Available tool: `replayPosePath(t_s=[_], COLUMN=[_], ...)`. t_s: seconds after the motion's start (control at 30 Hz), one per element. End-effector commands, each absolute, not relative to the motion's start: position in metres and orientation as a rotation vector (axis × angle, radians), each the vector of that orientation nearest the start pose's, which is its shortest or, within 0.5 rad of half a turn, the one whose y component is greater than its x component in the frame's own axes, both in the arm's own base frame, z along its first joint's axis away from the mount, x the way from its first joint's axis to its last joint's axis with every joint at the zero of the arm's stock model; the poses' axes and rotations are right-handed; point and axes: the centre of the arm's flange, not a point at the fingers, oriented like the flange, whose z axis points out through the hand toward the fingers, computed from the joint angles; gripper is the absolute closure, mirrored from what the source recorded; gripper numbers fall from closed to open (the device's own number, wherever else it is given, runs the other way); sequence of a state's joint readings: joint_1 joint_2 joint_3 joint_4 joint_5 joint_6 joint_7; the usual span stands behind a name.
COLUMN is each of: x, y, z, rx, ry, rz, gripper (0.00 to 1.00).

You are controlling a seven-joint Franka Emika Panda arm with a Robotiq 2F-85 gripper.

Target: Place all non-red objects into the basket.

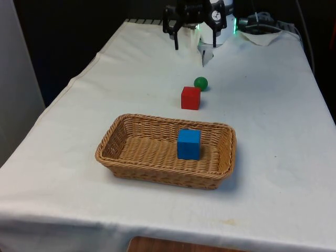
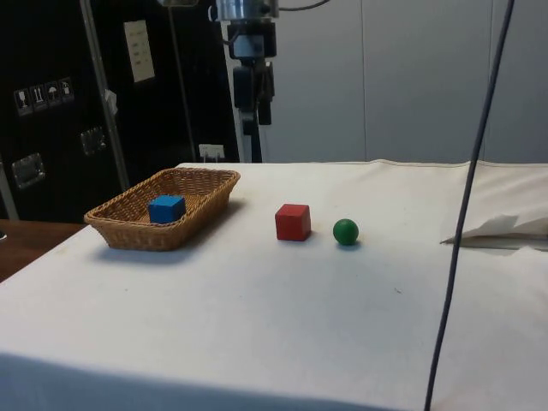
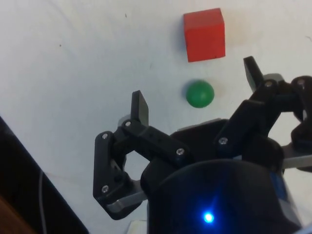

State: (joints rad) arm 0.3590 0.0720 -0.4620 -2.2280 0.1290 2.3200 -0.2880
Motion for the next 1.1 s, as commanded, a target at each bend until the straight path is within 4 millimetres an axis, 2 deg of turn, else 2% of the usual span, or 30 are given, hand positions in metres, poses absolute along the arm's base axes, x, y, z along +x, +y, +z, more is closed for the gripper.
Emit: replayPosePath(t_s=[0.0, 0.53, 0.83, 1.07], x=[0.531, 0.487, 0.47, 0.447], y=[-0.051, -0.05, -0.049, -0.049], z=[0.347, 0.328, 0.32, 0.305], rx=[-3.092, -3.109, -3.105, -3.128], ry=[-0.149, -0.176, -0.191, -0.202], rz=[-0.081, -0.097, -0.081, -0.103], gripper=[0.0, 0.0, 0.0, 0.0])
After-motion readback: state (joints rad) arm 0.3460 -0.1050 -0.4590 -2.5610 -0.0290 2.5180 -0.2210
